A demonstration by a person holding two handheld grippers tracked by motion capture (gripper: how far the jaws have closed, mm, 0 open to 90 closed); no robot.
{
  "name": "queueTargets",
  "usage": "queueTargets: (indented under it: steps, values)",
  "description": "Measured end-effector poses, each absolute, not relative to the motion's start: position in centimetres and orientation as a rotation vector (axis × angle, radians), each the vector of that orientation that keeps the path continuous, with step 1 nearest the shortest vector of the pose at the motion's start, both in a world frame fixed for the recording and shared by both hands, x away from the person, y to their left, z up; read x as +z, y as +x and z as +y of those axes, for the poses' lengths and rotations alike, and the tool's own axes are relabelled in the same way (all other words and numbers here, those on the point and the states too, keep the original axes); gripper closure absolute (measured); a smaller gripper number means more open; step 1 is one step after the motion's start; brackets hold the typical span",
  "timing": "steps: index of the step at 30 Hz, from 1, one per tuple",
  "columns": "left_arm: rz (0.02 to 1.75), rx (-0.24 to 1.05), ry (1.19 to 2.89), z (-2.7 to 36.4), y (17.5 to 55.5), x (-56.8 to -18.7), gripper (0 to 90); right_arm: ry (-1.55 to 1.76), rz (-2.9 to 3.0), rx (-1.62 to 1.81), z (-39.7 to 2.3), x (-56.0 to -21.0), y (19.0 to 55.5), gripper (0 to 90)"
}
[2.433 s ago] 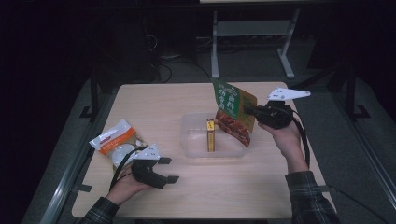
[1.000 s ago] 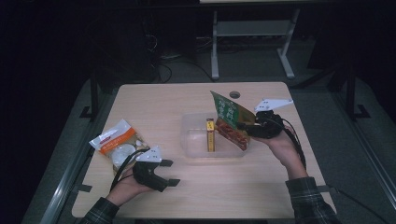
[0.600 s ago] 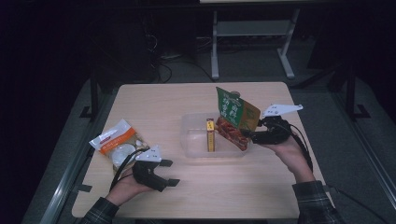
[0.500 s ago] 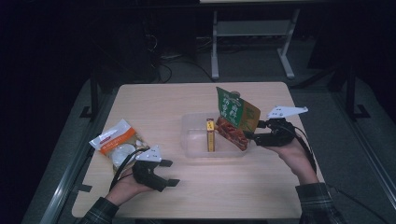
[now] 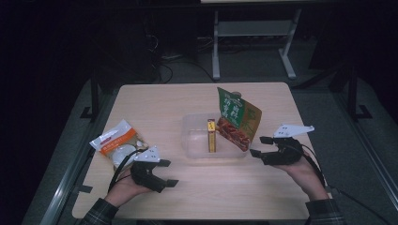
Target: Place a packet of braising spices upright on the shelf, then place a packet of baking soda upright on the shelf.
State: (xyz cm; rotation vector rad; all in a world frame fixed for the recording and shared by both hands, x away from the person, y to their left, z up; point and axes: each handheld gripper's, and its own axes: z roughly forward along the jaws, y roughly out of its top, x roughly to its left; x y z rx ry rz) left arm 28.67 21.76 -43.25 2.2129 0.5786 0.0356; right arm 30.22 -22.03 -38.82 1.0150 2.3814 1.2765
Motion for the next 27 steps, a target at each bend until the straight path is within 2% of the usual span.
queueTargets:
  steps: [10,19,24,27]
  values:
    - [0.634,0.089,2.224,22.0,28.7,-43.0,17.4,0.983,2.486,1.249,-21.4,-41.9,27.8,30.5]
    - [0.775,0.270,2.231,24.0,29.8,-42.3,20.9,0.973,2.548,1.245,-20.9,-43.5,26.8,29.1]
    - [0.887,0.347,2.186,26.2,30.7,-41.5,29.6,0.967,2.578,1.239,-20.3,-43.9,26.8,29.1]
    - [0.965,0.400,2.153,28.1,31.5,-40.8,42.9,0.954,2.586,1.230,-20.0,-44.0,26.9,29.2]
